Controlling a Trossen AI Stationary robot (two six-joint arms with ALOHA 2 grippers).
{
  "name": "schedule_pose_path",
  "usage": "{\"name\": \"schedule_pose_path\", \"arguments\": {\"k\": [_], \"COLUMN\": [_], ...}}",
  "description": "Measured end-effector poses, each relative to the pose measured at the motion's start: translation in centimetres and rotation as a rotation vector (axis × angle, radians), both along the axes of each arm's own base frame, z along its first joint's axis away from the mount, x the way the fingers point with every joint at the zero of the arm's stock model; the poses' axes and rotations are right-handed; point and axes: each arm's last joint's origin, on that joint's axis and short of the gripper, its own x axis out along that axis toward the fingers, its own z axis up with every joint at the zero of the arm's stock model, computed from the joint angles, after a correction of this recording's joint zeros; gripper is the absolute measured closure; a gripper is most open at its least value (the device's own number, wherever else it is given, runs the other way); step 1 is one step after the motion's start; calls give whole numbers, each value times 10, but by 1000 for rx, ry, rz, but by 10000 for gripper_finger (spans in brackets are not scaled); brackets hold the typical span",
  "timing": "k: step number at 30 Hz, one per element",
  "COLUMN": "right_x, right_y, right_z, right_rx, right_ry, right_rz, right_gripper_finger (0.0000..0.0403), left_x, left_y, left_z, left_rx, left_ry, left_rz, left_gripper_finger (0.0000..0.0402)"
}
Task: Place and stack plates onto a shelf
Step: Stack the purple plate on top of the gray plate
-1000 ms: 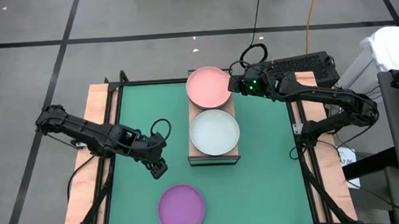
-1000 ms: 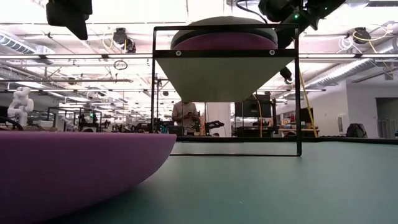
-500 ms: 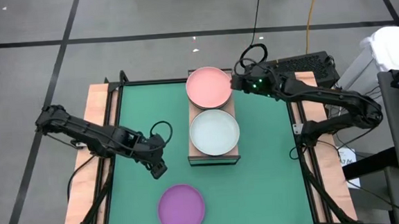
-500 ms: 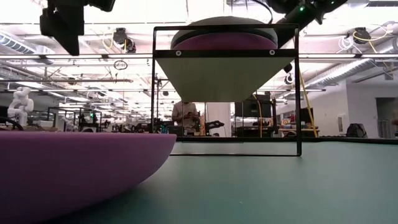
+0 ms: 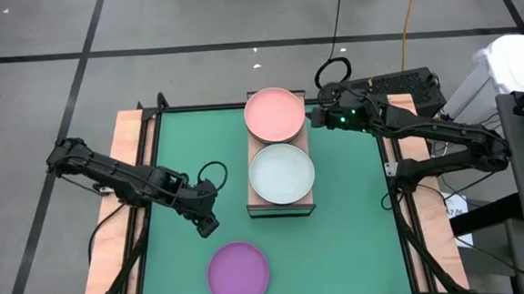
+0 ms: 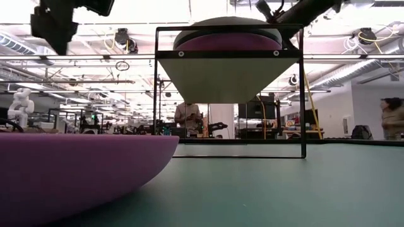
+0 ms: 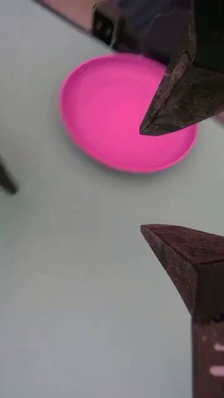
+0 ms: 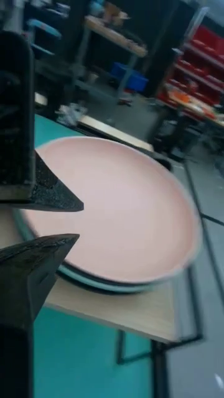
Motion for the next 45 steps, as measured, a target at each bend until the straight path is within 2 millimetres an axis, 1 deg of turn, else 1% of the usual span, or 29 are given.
{"name": "schedule_pose_path", "arguments": {"k": [4,10,13,19,24,27,31,34,37,42,45], "right_x": [-2,-7,-12,-26,-39,-48,-59,-67,-73,-78,-79], "right_y": [12,30,36,44,47,50,54,57,59,60,60], "right_z": [0,9,15,27,33,34,34,34,34,36,36], "right_rx": [18,16,-2,-87,-187,-206,-203,-192,-189,-214,-229], "right_ry": [22,-21,-39,-65,-41,-20,-1,10,20,23,27], "right_rz": [47,110,137,193,239,257,323,362,371,381,388], "right_gripper_finger": [348,348,348,348,348,348,348,348,348,348,348], "left_x": [-1,-2,-1,-3,-12,-17,-19,-15,-10,5,10], "left_y": [-2,-6,-10,-19,-24,-26,-32,-38,-45,-55,-59], "left_z": [0,-2,-11,-40,-60,-68,-68,-67,-72,-86,-98], "left_rx": [-106,-153,-195,-266,-218,-199,-220,-241,-236,-277,-268], "left_ry": [45,72,67,79,98,120,112,65,34,9,44], "left_rz": [15,66,101,168,217,243,256,256,277,318,346], "left_gripper_finger": [151,151,151,151,151,151,151,151,151,151,151]}}
